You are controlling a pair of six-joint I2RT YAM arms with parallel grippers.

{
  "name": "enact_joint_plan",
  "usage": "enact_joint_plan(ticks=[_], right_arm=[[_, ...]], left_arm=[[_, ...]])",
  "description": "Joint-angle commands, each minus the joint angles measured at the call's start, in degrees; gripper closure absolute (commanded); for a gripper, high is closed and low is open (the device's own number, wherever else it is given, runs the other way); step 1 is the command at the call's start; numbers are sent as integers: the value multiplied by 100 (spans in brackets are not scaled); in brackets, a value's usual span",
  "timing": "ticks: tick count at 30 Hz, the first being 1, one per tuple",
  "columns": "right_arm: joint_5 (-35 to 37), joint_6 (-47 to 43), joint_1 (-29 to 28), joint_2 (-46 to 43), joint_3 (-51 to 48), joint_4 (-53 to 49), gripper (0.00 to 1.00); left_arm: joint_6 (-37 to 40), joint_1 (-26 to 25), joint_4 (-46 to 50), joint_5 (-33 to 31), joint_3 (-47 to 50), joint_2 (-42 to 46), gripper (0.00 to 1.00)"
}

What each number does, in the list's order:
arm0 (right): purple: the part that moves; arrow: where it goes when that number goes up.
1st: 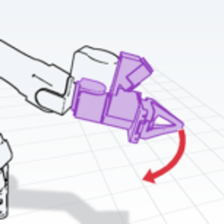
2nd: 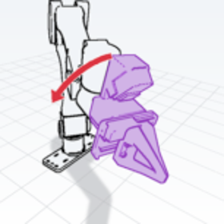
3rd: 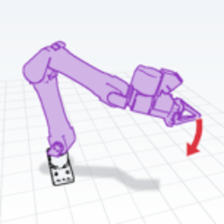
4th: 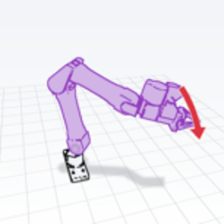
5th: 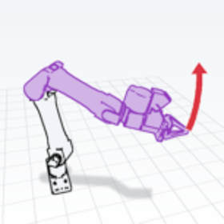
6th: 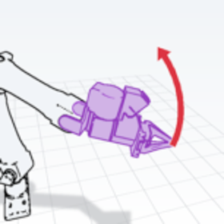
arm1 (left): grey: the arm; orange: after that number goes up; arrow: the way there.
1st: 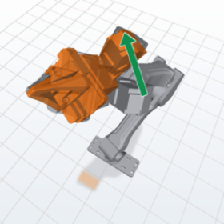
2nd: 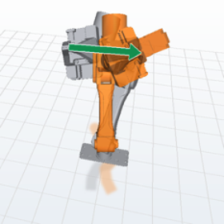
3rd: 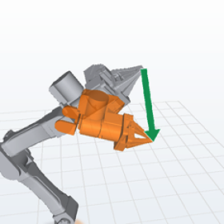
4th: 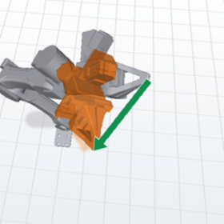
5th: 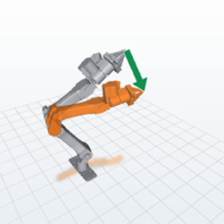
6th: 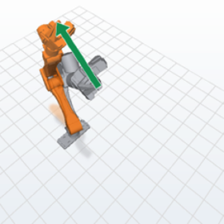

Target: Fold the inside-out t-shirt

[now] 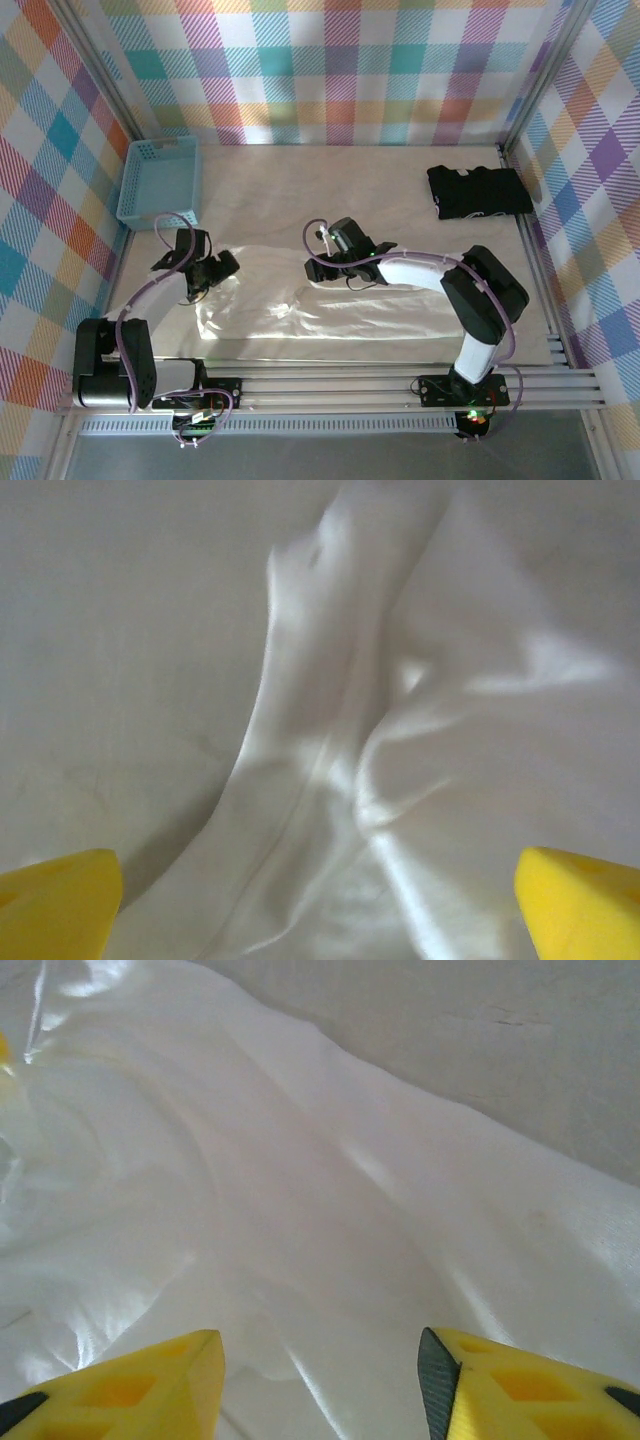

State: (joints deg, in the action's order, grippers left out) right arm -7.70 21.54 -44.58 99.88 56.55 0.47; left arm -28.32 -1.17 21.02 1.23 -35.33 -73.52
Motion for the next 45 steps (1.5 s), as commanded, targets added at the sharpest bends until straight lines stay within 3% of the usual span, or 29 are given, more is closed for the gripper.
enact_joint_plan(ticks=[1, 12, 23, 32, 37, 40, 42, 45], right_arm=[[-328, -169, 37, -121, -72, 118, 45], [-604, 14, 38, -32, -180, 353, 45], [-764, 146, 37, 83, -70, 360, 46], [-820, 201, 37, 145, -72, 386, 47], [-767, 210, 37, 124, -114, 392, 47], [-770, 203, 37, 133, -84, 375, 47], [-759, 188, 37, 129, -61, 350, 47], [-720, 166, 37, 105, -48, 296, 47]], left_arm=[[278, 52, 14, 739, 31, -251, 0], [434, -100, -610, 2060, 62, -853, 0], [441, -318, -747, 2005, 269, -147, 0], [640, -691, -555, 1772, 211, -353, 1], [673, -1017, -352, 1601, 224, -282, 10], [700, -1076, -424, 1599, 261, -379, 23], [688, -1107, -458, 1727, 274, -467, 35], [679, -1112, -691, 1686, 226, -545, 62]])
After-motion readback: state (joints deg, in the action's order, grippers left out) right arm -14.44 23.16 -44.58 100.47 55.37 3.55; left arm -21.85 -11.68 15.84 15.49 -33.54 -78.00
